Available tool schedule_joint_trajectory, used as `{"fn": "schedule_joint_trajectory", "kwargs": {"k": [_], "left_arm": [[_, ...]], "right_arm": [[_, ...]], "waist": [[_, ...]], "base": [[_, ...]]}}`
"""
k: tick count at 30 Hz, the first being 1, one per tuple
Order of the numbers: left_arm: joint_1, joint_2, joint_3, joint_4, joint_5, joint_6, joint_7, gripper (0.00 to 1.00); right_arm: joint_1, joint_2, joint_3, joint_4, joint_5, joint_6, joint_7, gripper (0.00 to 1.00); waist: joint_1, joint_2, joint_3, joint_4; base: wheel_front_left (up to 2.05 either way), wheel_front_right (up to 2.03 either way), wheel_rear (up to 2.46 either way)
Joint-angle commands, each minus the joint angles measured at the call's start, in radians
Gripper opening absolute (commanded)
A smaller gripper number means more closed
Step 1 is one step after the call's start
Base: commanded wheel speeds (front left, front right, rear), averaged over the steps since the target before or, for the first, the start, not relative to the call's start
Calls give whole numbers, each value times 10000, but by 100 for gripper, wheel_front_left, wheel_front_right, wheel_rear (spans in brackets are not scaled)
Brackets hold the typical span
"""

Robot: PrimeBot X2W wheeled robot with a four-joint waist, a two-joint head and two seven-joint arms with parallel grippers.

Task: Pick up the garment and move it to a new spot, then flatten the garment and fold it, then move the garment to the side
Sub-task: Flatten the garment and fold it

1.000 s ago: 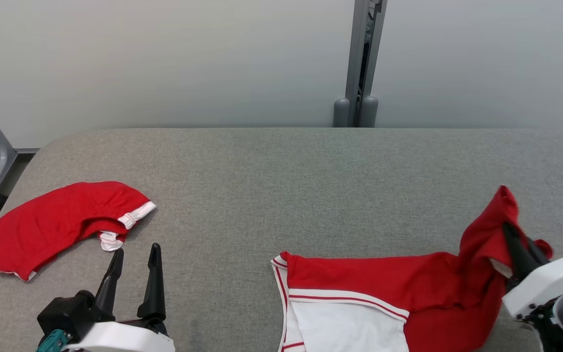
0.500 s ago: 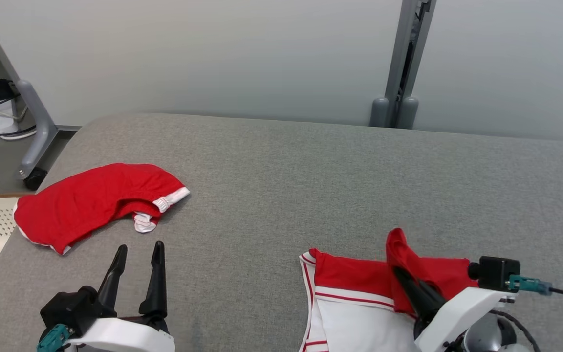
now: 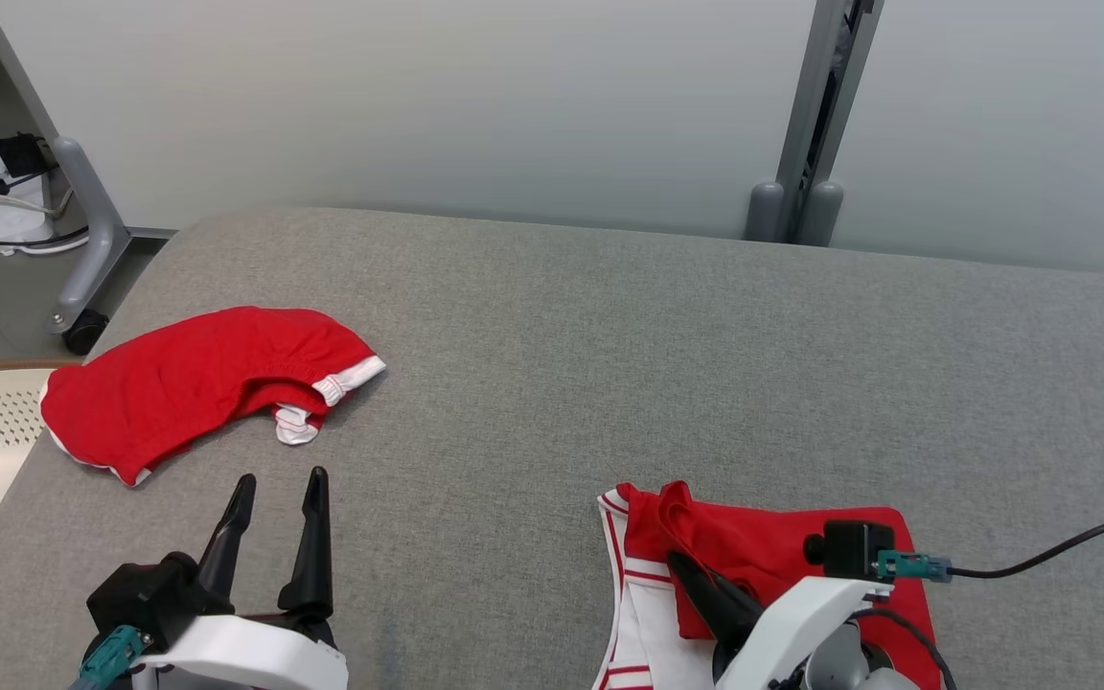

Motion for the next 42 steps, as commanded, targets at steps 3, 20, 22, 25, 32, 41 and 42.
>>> {"fn": "schedule_joint_trajectory", "kwargs": {"k": [3, 20, 22, 25, 32, 41, 42], "left_arm": [[-124, 17, 4, 41, -11, -6, 16, 100], [95, -114, -27, -35, -83, 122, -32, 100], [74, -128, -57, -36, -83, 96, -35, 100], [28, -115, -84, -25, -91, 52, -34, 100], [-68, -73, -133, 37, -107, 9, 15, 100], [-75, -64, -177, 75, -148, -1, 13, 100], [-73, -69, -181, 79, -150, -3, 13, 100]], "right_arm": [[-371, -57, 423, 367, 452, 1, -389, 100], [-280, -2066, -1691, -1089, -344, 1, -1205, 100], [-145, -2186, -2044, -1104, -758, 1, -1017, 100], [65, -2048, -2461, -1206, -1267, 1, -726, 100], [398, -1604, -2915, -1079, -2734, 1, 108, 0], [828, -778, -2735, -652, -3218, 1, 1213, 0], [881, -696, -2729, -598, -3188, 1, 1274, 0]], "waist": [[0, -1, 12, -116], [0, -1, -166, -997], [0, -1, -159, -1000], [0, -1, -146, -976], [0, -1, -116, -822], [0, -1, -96, -584], [0, -1, -92, -561]], "base": [[0, 0, 0], [0, 0, 0], [0, 0, 0], [0, 0, 0], [0, 0, 0], [0, 0, 0], [0, 0, 0]]}}
